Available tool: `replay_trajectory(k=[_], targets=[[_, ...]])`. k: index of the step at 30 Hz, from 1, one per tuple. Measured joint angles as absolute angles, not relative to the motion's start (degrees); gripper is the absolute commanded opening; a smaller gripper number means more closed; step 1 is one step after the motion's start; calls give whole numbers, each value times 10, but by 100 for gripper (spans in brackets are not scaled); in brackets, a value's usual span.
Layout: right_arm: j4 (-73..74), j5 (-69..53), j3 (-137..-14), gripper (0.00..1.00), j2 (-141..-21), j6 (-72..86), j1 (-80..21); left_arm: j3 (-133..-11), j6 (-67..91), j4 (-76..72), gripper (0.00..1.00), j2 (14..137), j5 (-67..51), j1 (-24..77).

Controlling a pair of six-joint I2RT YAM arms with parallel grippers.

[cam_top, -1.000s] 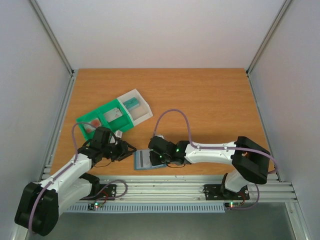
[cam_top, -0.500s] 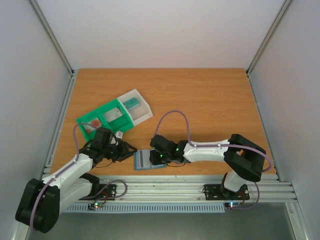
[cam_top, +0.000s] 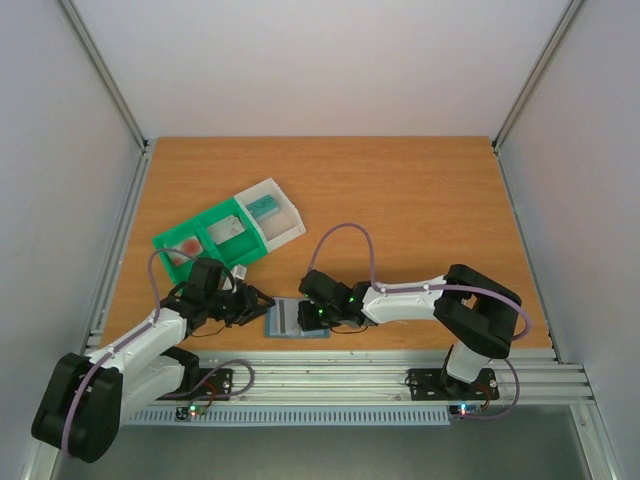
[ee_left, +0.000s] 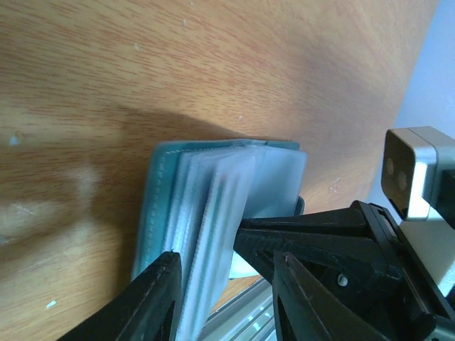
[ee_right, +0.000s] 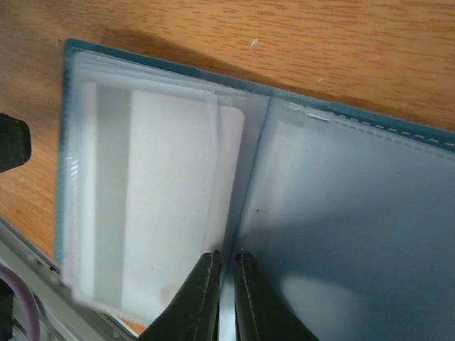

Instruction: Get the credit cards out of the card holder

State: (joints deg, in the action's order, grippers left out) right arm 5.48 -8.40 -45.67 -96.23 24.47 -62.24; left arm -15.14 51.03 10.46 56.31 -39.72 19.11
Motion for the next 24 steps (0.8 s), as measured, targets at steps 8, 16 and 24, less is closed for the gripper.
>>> replay_trajectory(k=[8,16,24], targets=[[27,-91,-444,4,-966,254,-622,-151,518,91,37,563,-406,191],[15,-95,-440,4,-967,258,-622,-148,537,63,40,562,-422,191],[14,-95,-439,3,-967,259,-622,-143,553,39,39,562,-428,191]])
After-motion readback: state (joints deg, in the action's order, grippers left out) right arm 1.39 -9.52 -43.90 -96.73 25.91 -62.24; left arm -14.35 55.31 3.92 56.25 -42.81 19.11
